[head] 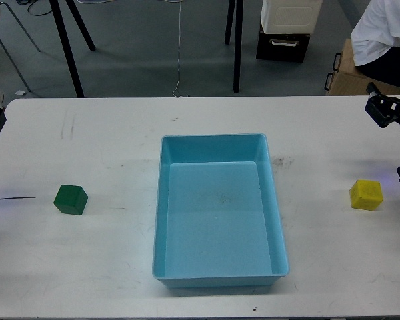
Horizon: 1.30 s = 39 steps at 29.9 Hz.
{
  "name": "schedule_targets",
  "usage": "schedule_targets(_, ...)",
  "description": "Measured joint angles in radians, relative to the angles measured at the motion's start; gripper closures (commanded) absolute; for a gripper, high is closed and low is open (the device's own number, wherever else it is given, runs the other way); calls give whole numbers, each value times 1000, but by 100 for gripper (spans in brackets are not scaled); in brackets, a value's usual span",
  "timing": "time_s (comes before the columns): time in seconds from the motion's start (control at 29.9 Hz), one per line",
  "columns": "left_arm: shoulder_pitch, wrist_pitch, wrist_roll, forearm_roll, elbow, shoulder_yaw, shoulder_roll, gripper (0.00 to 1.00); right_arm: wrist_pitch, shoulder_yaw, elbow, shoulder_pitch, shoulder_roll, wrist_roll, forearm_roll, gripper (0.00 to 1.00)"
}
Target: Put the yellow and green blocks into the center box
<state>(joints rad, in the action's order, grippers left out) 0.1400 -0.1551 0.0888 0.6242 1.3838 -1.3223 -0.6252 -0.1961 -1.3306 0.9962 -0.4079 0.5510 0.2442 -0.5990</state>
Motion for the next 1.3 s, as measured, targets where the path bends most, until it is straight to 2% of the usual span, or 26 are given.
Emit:
schedule_targets(0.3,0,0,0,0,-11,-5,-10,0,-1,73,60,-13,375,5,214,0)
schedule_targets(0.5,-2,0,0,0,-11,-5,-23,0,18,138,141,-40,548,5,597,0)
schedule_targets(0.67,-3,0,0,0,-11,-5,-23,0,71,272,192,-103,651,7,853,0)
schedule_targets(0.84,-6,0,0,-1,-11,-5,-20,0,73,444,290,-178,720,16,1036,0)
schedule_targets(1.04,-9,-14,0,-4,-9,-4,-20,0,80,555,344,-230,740,73,1287,0)
schedule_targets(1.3,-16,-21,1,-17,-4,1,-20,0,73,679,394,-266,622,85,1437,0)
